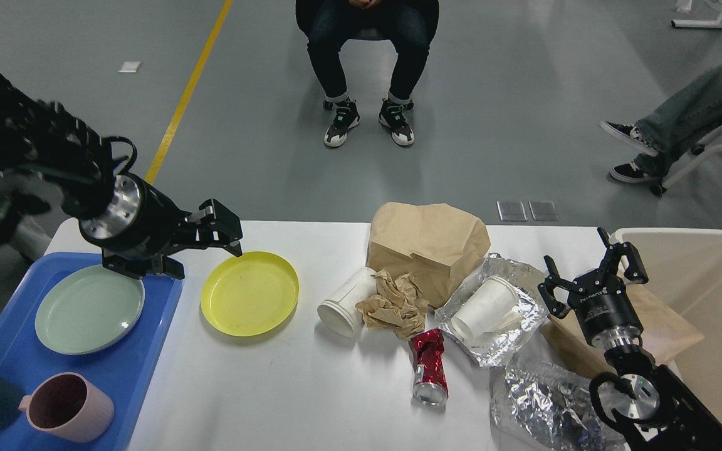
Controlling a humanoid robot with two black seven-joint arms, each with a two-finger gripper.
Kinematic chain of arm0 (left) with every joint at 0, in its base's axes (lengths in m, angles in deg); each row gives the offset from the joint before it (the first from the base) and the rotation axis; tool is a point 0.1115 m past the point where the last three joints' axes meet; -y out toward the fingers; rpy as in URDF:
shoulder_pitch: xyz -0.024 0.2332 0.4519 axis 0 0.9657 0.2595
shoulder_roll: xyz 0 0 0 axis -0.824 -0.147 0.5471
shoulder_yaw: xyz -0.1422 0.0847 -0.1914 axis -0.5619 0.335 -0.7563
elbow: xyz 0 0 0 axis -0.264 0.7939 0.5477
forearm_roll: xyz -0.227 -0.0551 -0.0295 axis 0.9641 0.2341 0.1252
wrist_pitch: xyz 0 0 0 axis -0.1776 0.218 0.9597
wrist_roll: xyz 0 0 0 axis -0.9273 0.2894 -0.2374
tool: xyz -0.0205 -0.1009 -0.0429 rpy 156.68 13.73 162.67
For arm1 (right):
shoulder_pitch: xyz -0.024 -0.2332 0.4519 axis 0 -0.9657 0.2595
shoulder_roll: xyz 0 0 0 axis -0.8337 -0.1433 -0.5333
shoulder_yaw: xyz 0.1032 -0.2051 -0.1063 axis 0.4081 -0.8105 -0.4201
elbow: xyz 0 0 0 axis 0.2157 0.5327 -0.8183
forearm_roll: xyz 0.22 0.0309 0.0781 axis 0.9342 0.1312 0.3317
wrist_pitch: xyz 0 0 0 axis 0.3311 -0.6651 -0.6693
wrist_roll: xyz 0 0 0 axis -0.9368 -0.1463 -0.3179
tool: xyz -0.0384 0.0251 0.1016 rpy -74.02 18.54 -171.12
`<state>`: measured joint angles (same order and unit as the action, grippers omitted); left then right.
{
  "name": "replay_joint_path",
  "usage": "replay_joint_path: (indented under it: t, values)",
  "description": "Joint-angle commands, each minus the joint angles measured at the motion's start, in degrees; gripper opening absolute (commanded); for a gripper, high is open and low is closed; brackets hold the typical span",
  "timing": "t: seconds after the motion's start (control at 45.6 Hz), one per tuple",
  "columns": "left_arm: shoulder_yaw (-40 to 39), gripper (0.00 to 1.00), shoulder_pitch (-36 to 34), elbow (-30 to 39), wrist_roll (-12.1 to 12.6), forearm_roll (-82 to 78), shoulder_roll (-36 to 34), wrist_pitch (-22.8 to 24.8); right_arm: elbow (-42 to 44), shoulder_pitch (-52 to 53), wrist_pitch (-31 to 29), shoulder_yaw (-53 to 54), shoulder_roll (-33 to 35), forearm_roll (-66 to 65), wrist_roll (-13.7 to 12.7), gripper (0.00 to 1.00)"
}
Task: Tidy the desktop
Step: 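Reach the left gripper to the yellow plate rim and grasp it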
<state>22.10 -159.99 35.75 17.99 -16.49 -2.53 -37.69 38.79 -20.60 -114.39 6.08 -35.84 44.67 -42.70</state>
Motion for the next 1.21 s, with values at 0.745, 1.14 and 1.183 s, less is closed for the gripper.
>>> replay_joint_path:
  t: [0.745, 1.14, 1.183]
  values:
    - [-32.06, 0.9, 52.79, -32.24, 9.34, 12.84, -9.94, -21.26, 0.0, 0.0, 0.08, 0.0, -0.02, 0.0, 0.0, 1.0]
    - [-34.87, 0.81, 57.19, -37.34, 9.25, 12.76, -6.78, -23.2, 0.0, 0.0, 0.08, 0.0, -0.02, 0.0, 0.0, 1.0]
    - [-34.87, 0.77, 57.28, -37.43, 9.25, 12.67, -6.51, -23.11, 0.0, 0.08, 0.0, 0.0, -0.02, 0.0, 0.0, 1.0]
